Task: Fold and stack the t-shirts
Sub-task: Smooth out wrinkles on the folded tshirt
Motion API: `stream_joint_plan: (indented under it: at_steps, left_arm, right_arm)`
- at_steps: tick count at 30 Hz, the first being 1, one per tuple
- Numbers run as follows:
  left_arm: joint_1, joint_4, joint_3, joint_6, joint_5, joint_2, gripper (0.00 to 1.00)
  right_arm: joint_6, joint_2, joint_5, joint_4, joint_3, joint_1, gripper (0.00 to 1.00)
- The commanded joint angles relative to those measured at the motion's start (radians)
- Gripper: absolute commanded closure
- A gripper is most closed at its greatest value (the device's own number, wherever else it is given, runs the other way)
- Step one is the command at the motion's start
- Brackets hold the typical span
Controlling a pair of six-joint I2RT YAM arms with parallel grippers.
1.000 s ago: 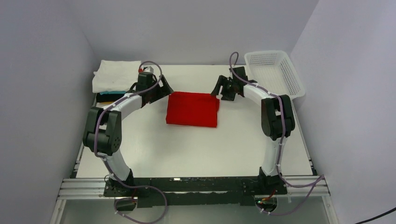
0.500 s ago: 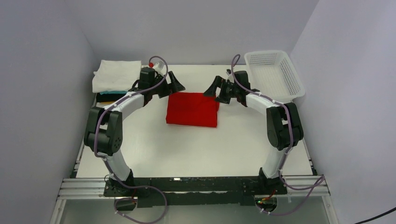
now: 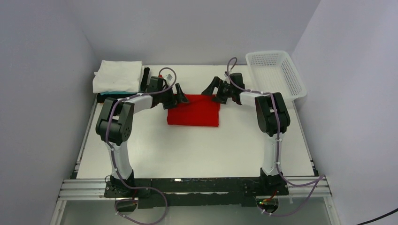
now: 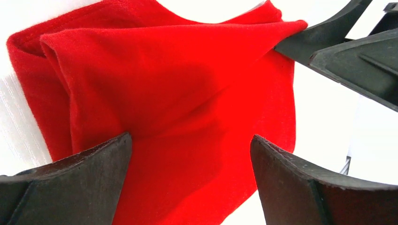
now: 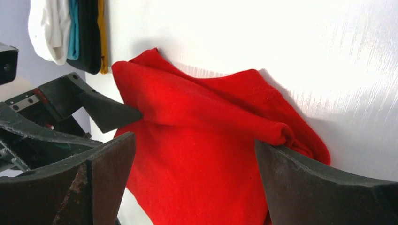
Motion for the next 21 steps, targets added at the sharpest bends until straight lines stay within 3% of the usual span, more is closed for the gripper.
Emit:
stream_joint_plan:
  at_steps: [1,5,9,16,21]
  left_arm:
    - [0.003,-0.068,-0.019,0.054,-0.073,0.000,0.00]
    - [0.003,-0.067,-0.008,0.067,-0.060,-0.041,0.01]
    - [-0.002,-0.084,-0.019,0.089,-0.102,-0.161,0.01]
    - [-0.010,-0.143,-0.190,0.122,-0.327,-0.463,0.01]
    - [-0.010,-0.167,-0.264,0.123,-0.429,-0.555,0.01]
  right_arm:
    - [-0.075,0.064,0.123,-0.157,0.055,-0.008,0.00]
    - [-0.131,0.020,0.105,-0.222,0.097,-0.007,0.00]
    - [-0.209,-0.123,0.165,-0.276,0.097,-0.007,0.00]
    - [-0.258,-0.597,0.508,-0.211,-0.218,-0.009,0.00]
    - [-0.195,-0.880,0.800,-0.207,-0.473,-0.012,0.00]
